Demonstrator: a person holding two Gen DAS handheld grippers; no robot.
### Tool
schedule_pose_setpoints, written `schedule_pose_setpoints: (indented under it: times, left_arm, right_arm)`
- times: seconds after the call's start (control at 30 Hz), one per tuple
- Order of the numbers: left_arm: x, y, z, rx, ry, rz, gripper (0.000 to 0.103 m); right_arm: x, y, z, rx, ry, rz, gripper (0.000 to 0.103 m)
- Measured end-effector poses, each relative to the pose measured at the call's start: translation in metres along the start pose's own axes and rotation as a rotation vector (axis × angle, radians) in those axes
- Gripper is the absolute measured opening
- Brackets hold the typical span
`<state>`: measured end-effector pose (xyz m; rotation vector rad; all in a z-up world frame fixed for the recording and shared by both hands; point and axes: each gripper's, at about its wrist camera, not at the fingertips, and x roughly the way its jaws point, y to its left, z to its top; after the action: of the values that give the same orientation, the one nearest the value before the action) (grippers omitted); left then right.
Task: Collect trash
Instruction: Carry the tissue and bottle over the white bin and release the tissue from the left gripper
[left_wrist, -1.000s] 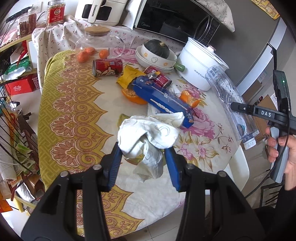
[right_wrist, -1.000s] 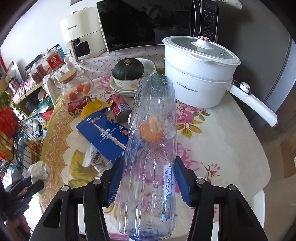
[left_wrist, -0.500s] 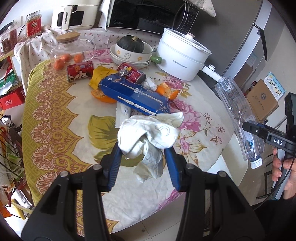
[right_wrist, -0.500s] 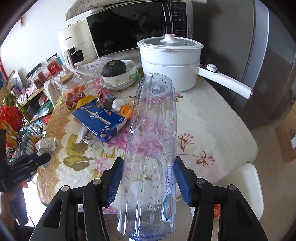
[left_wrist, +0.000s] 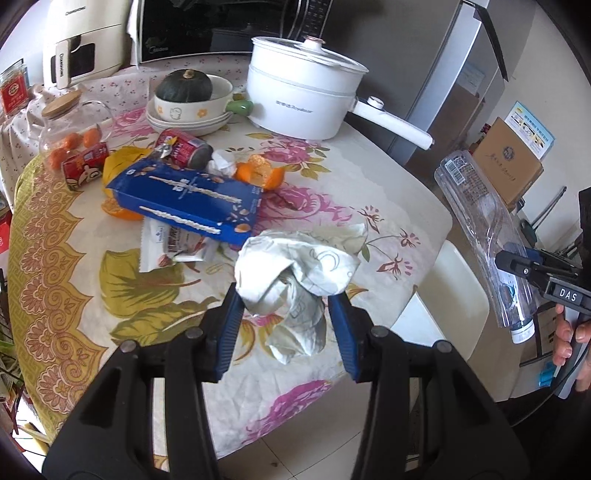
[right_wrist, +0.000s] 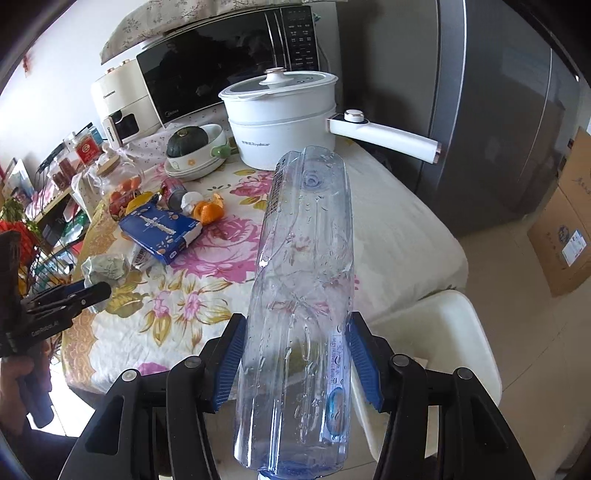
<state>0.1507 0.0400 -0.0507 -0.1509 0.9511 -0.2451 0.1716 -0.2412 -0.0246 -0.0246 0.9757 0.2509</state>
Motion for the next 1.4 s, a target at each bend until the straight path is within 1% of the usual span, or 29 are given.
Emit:
schedule_pose_setpoints:
  times: [0.27,0.43,0.63,0.77,1.0,1.2,1.23,1.27,1.3,1.37,1.4]
  left_arm:
    - [0.022,-0.061,0.004,0.080,0.026,-0.055,0.049]
    - [0.036,-0.097,-0.001,0.121,0.045,-0.089,0.049]
    - [0.050,-0.141,-0.010,0.186,0.056,-0.120,0.049]
    - [0.063,-0.170,-0.016,0.216,0.075,-0.152,0.049]
    - [0.094,-0.223,-0.030,0.274,0.112,-0.203,0.049]
    - [0.120,-0.249,-0.039,0.320,0.129,-0.221,0.050]
    - [0.124,-0.251,-0.040,0.325,0.130,-0.227,0.051]
    - [0.127,-0.253,-0.040,0.330,0.131,-0.228,0.057]
    - [0.129,-0.254,-0.041,0.335,0.133,-0.224,0.061]
    - [0.131,-0.255,-0.042,0.338,0.127,-0.187,0.071]
    - [0.130,-0.254,-0.042,0.338,0.124,-0.173,0.073]
  right_arm:
    - [-0.009,-0.049,-0.022,0.069,0.027,-0.056,0.057]
    - [-0.014,-0.083,-0.040,0.111,0.044,-0.089,0.057]
    - [-0.010,-0.129,-0.064,0.182,0.101,-0.131,0.057]
    - [-0.011,-0.152,-0.078,0.217,0.121,-0.154,0.057]
    - [-0.012,-0.173,-0.093,0.246,0.145,-0.170,0.057]
    - [-0.009,-0.179,-0.099,0.241,0.165,-0.181,0.057]
    - [-0.007,-0.179,-0.099,0.238,0.169,-0.183,0.057]
    - [-0.007,-0.179,-0.100,0.236,0.173,-0.183,0.057]
    - [-0.006,-0.179,-0.100,0.233,0.175,-0.184,0.057]
    - [-0.005,-0.178,-0.100,0.232,0.177,-0.183,0.057]
    - [-0.005,-0.178,-0.100,0.231,0.177,-0.181,0.057]
